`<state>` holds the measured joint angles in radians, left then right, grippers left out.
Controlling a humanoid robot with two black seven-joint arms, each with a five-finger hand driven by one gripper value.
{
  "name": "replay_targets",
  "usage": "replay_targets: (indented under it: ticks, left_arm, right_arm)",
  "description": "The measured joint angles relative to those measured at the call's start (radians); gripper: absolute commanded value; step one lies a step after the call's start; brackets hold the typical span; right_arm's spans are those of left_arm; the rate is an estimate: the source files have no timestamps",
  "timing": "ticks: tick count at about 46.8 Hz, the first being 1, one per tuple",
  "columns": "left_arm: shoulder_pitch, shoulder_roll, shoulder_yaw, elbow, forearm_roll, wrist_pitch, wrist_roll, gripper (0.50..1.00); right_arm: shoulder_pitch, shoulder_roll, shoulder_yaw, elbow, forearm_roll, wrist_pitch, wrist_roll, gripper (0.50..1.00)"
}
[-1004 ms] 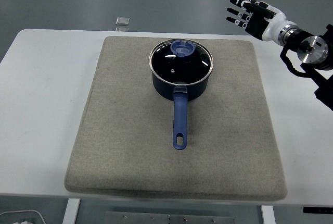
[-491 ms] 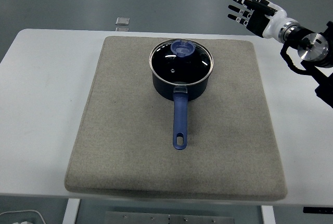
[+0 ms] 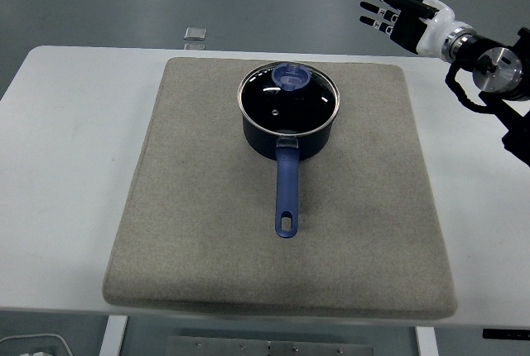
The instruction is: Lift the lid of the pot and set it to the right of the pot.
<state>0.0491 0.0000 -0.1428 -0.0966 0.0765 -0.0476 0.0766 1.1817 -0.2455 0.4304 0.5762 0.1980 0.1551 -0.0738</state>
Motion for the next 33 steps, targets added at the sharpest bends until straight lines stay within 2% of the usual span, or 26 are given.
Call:
replay_targets:
  ticks: [21, 33]
  left_arm:
    - [0.000, 0.000, 0.000, 0.000, 0.000, 0.000, 0.000, 1.000]
    - [0.000, 0.000, 0.000, 0.000, 0.000, 0.000, 0.000, 1.000]
  right_arm:
    - [0.023, -0.013, -0.010, 0.036, -0.073, 0.001, -0.001, 0.924]
    - [0.040, -0.014, -0.011, 0.069, -0.257, 0.002, -0.001, 0.924]
